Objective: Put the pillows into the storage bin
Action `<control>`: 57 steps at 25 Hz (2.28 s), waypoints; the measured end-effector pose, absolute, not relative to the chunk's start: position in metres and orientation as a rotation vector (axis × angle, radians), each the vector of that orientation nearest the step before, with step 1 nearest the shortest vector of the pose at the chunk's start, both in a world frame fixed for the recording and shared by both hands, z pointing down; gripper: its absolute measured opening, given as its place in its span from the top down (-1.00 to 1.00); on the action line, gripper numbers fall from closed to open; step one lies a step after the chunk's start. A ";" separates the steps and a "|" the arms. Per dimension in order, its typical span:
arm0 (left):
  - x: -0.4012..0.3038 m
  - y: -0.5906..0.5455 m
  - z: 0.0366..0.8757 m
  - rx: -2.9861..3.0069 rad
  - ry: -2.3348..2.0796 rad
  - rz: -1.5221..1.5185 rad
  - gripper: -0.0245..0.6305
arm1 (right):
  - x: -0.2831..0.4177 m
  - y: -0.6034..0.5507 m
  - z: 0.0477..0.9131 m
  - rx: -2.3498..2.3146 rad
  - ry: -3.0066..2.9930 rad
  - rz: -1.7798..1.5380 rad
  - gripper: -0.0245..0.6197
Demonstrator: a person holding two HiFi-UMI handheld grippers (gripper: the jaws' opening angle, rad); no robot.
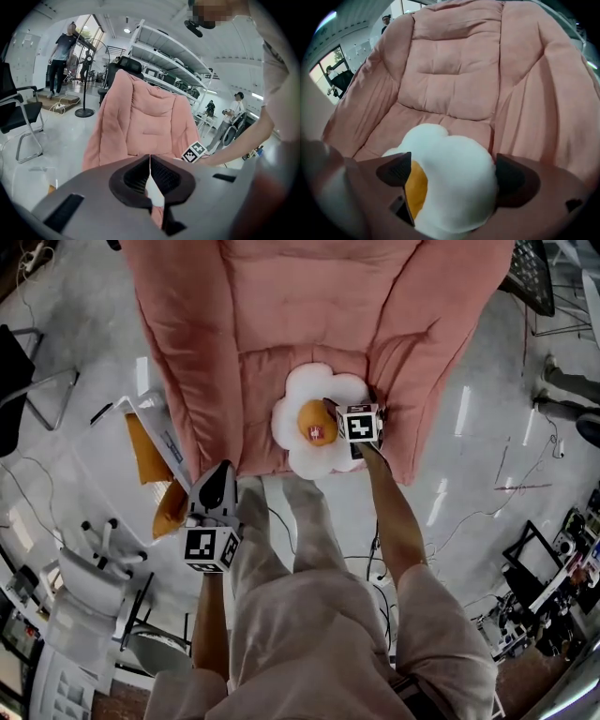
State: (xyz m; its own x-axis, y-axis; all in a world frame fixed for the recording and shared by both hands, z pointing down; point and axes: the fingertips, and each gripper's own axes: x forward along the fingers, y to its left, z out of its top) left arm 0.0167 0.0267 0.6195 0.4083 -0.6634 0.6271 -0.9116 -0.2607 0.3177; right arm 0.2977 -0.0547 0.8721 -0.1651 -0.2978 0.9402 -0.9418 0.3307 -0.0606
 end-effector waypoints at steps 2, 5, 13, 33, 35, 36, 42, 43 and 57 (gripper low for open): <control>0.013 0.022 0.624 2.011 -1.337 0.496 0.89 | 0.304 -0.056 0.883 1.120 -1.634 0.876 -0.76; 0.009 0.017 0.631 2.001 -1.337 0.503 0.89 | 0.305 -0.050 0.903 1.057 -1.594 0.839 -0.76; 0.012 0.010 0.634 1.999 -1.320 0.495 0.89 | 0.293 -0.045 0.897 0.978 -1.540 0.668 -0.01; 0.002 0.024 0.591 2.060 -1.390 0.417 0.89 | 0.269 -0.031 0.731 1.218 -1.847 0.410 0.38; 0.000 0.026 0.587 2.064 -1.402 0.409 0.89 | 0.267 -0.034 0.707 1.275 -1.877 0.383 0.38; -0.001 0.027 0.586 2.065 -1.410 0.404 0.89 | 0.265 -0.036 0.696 1.299 -1.893 0.373 0.38; -0.017 0.033 0.571 2.067 -1.471 0.373 0.89 | 0.244 -0.056 0.622 1.374 -2.008 0.253 0.42; -0.019 0.034 0.568 2.066 -1.484 0.366 0.89 | 0.240 -0.060 0.609 1.381 -2.029 0.223 0.42; -0.109 0.063 0.511 1.953 -1.758 0.230 0.89 | 0.102 -0.099 0.419 1.303 -2.407 -0.212 0.42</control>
State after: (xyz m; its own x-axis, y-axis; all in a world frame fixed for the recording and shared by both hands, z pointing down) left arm -0.1086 0.0626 0.5109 0.1526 -0.8836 0.4428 -0.9678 -0.0428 0.2481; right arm 0.1021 -0.0994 0.4193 -0.4893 -0.8299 0.2682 -0.7704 0.5554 0.3132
